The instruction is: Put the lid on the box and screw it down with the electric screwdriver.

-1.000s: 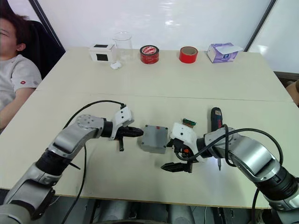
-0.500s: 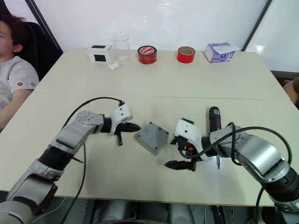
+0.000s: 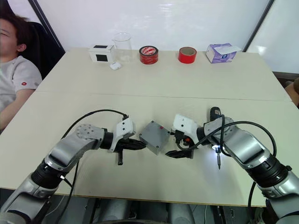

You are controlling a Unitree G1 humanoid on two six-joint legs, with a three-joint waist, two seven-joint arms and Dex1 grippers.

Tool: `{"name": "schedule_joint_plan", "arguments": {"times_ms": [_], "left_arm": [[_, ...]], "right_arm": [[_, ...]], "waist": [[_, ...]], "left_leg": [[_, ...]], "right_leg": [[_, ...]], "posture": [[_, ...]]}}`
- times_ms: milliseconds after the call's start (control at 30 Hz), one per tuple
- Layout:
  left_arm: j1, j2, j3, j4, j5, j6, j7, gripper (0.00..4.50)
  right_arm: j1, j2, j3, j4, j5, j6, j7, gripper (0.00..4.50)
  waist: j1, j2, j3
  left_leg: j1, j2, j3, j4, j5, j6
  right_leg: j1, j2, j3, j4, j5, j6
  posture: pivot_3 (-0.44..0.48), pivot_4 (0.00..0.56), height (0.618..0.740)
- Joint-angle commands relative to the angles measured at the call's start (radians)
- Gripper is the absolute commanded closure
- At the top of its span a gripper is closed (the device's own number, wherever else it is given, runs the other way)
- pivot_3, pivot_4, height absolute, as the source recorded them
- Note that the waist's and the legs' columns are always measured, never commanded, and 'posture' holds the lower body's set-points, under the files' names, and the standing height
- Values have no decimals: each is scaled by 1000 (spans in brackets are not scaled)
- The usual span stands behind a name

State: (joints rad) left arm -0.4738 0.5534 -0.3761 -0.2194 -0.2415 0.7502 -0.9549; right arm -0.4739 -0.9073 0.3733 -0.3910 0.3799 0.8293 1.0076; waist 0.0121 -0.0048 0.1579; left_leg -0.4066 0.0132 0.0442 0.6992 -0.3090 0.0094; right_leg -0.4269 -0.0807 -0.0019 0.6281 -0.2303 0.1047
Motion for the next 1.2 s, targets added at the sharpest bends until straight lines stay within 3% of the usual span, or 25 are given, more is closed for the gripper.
{"name": "schedule_joint_plan", "arguments": {"times_ms": [33,533,700,900,1033,1133,1200], "left_arm": [[-34,-9,18,35,27,-51,24,4500],[-58,-1,20,60,24,-75,-7,4500],[-43,45,47,26,5,-56,-39,4500],[-37,91,93,33,-11,-65,-45,4500],[-69,74,122,37,-33,-60,-34,4500],[-86,87,103,17,0,-70,-29,4500],[-87,87,104,-5,-6,-59,-27,4500]], "right_arm": [[29,14,-33,-74,36,26,2,52],[88,50,-104,-157,71,119,-65,52],[92,-22,-234,-149,115,137,-40,52],[87,-66,-330,0,73,49,-50,52],[35,34,-282,205,-47,-112,-134,52],[15,69,-251,291,-112,-190,-155,705],[0,96,-257,330,-117,-210,-161,1366]], "waist": [[0,0,0],[0,0,0],[0,0,0],[-1,0,0],[-2,0,0],[-1,0,0],[-1,0,0]], "left_leg": [[0,0,0,0,0,0],[0,0,0,0,0,0],[0,0,0,0,0,0],[0,0,0,0,0,0],[0,0,1,0,0,0],[0,0,2,0,0,0],[0,0,3,0,0,0]], "right_leg": [[0,0,0,0,0,0],[0,0,0,0,0,0],[0,0,0,0,0,0],[0,0,0,0,0,0],[0,0,0,1,0,0],[0,0,0,1,0,0],[0,1,0,1,0,0]], "posture": [[0,150,740],[0,150,740],[0,150,740],[0,150,740],[0,150,740],[0,150,740],[0,150,740]]}}
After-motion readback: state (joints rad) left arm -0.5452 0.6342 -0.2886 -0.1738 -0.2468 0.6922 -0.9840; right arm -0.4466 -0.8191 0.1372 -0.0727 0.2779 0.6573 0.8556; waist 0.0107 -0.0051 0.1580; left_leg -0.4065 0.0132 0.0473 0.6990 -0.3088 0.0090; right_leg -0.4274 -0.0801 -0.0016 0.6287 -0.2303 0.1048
